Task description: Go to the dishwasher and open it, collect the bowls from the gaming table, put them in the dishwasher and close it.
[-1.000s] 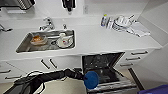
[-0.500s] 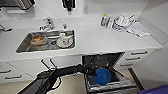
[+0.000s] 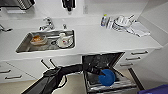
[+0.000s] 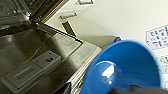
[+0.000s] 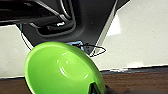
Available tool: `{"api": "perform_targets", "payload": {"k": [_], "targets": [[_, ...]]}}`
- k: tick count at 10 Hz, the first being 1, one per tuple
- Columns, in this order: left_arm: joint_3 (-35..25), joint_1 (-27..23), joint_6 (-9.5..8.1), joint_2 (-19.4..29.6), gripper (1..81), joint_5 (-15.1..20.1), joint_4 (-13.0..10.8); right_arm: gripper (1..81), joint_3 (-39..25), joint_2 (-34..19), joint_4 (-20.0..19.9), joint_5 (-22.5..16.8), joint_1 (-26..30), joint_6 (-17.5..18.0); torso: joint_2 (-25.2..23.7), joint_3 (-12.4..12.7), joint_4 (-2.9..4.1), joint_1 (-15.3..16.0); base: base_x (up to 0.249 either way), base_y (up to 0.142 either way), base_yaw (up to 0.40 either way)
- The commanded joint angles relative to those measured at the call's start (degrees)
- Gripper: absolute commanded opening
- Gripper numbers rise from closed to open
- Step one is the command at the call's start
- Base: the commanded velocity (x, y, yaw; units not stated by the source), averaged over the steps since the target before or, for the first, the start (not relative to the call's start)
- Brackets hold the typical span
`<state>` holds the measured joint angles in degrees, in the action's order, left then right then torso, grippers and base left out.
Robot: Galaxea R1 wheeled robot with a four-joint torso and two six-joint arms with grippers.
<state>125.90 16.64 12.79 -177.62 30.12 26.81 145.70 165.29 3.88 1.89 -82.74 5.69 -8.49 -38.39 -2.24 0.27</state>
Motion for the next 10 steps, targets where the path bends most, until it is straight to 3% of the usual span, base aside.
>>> {"api": "perform_targets", "payload": {"k": [1, 3, 5, 7, 8, 10], "targets": [[-1.19, -8.33, 0.22, -1.78, 81.1, 2.92, 1.41, 1.0, 0.10, -0.82, 0.43, -4.61, -1.07, 0.02, 0.00, 0.00, 0.00, 0.00, 0.000, 0.000, 0.000], [-1.36, -7.63, 0.31, -1.43, 81.1, 3.19, 1.14, 1.0, 0.18, -0.99, 0.17, -4.53, -1.08, 0.02, 0.00, 0.00, 0.00, 0.00, 0.000, 0.000, 0.000], [-3.09, -3.43, 0.48, 2.32, 81.1, 4.40, 1.14, 1.0, 0.19, -1.07, 0.08, -4.44, -0.90, 0.11, 0.00, 0.00, 0.00, 0.02, 0.000, 0.000, 0.000], [-11.59, 3.70, 2.32, 11.54, 81.1, 6.18, 0.19, 1.0, -1.47, -2.65, -0.01, -2.25, -0.46, 0.11, 0.00, 0.00, 0.00, 0.02, 0.000, 0.000, 0.000], [-17.88, 6.69, 2.42, 17.38, 81.1, 5.91, -1.85, 1.0, -4.30, -4.51, -0.01, -1.98, 0.42, 0.11, 0.00, 0.00, 0.00, 0.02, 0.000, 0.000, 0.000], [-29.53, 11.26, 2.59, 28.41, 81.1, 5.13, -3.43, 1.0, -14.45, -11.06, 0.17, -1.98, 1.82, 0.11, 0.00, 0.00, 0.00, 0.02, 0.000, 0.000, 0.000]]}}
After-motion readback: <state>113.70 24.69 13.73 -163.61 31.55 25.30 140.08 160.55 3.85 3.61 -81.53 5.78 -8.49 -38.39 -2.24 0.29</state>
